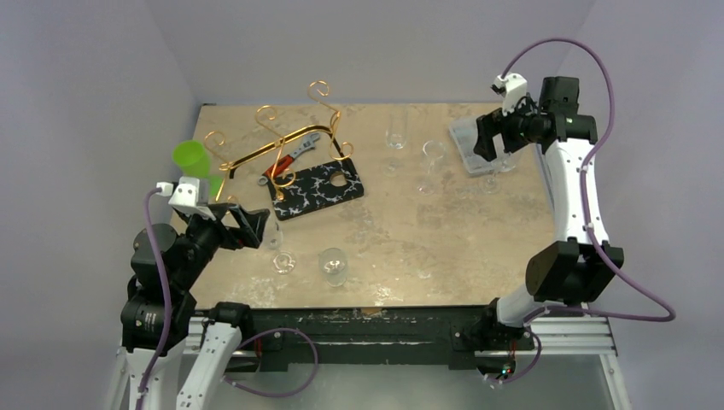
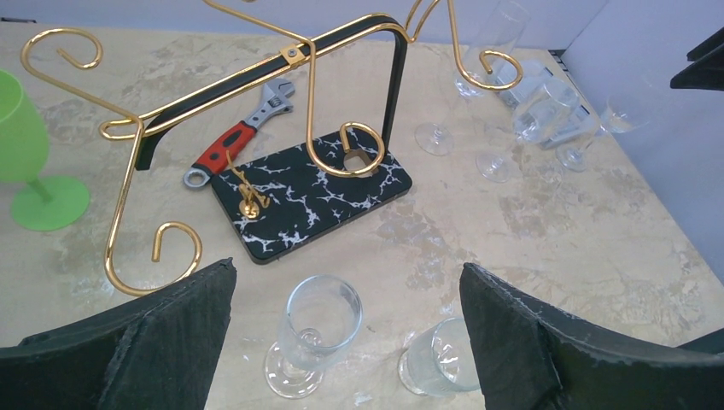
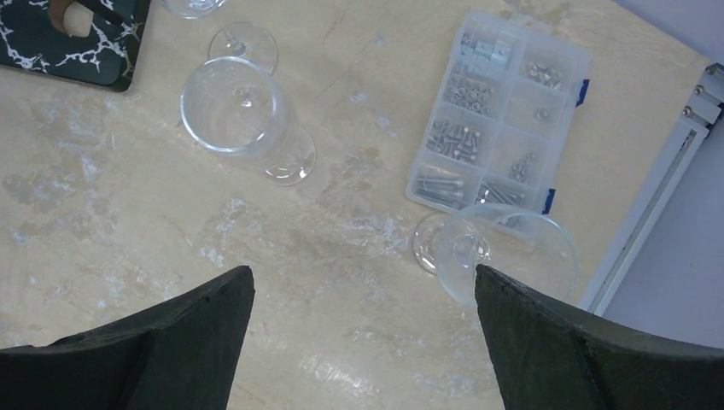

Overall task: Place the wine glass upside down on the wine glass rack
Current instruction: Pick up the wine glass at the center of the board.

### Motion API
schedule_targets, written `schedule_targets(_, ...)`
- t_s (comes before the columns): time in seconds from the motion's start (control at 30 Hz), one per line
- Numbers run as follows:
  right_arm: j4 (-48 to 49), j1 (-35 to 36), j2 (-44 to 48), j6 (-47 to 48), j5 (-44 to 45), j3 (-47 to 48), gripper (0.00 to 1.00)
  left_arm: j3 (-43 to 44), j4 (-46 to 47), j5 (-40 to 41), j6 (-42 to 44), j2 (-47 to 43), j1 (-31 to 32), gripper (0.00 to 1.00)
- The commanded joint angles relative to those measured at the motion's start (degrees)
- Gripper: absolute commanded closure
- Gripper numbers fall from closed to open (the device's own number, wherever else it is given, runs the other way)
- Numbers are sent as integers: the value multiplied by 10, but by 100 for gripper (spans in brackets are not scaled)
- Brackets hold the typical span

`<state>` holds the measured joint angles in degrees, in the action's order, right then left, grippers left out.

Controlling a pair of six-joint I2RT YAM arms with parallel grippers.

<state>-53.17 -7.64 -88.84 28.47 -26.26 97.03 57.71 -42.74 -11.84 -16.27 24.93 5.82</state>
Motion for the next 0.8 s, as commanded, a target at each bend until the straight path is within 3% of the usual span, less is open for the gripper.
schedule_targets(0.0,-4,-6,-8,-12,13,23,3,-4,26,-2,10,-9,4,0)
schedule_targets(0.37,-1,-6,-51,-6,76,54,10,-12,32,-6,9,-11,4,0)
schedule_targets(0.77,-6,-6,-84,-38,113,53,44,-13,32,-5,12,-12,5,0)
